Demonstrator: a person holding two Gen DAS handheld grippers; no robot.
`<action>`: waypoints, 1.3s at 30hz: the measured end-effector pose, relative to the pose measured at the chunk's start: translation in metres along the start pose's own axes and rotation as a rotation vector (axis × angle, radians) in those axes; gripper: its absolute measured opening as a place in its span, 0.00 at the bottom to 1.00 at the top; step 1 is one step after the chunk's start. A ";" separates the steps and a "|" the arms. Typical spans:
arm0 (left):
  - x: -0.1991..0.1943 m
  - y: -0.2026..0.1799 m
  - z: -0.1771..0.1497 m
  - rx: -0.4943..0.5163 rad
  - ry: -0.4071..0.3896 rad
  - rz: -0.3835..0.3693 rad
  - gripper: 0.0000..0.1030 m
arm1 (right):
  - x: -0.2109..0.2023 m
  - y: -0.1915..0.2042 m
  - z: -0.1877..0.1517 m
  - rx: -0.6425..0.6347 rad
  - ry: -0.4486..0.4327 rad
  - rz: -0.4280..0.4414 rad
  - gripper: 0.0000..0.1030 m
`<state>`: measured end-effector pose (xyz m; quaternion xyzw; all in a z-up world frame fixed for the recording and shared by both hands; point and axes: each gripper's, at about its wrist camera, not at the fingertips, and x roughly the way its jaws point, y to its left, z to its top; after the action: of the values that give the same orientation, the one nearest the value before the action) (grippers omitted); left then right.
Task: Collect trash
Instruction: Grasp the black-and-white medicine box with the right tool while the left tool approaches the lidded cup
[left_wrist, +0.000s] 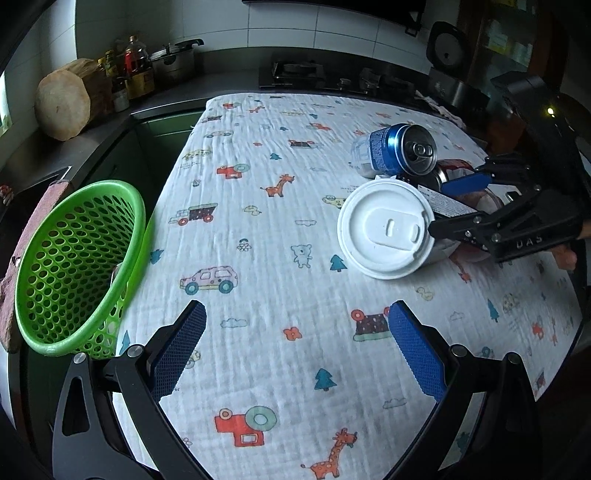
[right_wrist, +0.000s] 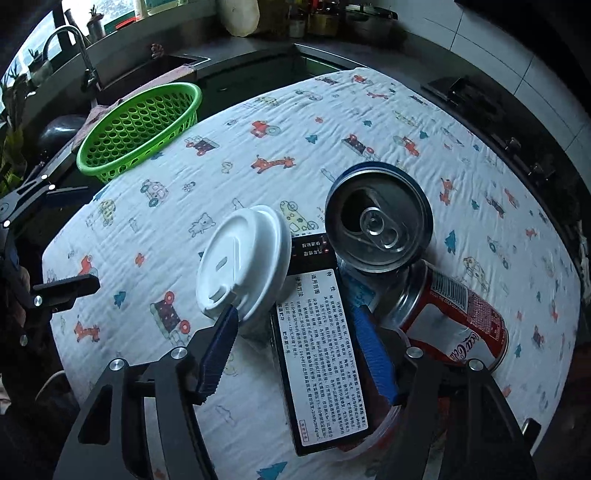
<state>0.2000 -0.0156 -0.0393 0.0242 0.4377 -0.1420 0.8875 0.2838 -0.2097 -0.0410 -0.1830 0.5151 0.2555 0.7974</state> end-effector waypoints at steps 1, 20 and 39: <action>0.000 0.000 0.000 0.000 0.001 -0.002 0.95 | 0.000 0.000 0.001 -0.001 0.006 0.002 0.61; 0.006 -0.013 0.004 0.051 0.013 -0.035 0.95 | -0.001 0.000 -0.003 -0.074 0.058 -0.014 0.54; 0.022 -0.022 0.018 0.077 0.038 -0.101 0.95 | -0.002 0.005 -0.009 -0.063 0.057 0.024 0.43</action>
<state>0.2210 -0.0445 -0.0441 0.0387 0.4493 -0.2029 0.8691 0.2734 -0.2111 -0.0434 -0.2092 0.5315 0.2758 0.7731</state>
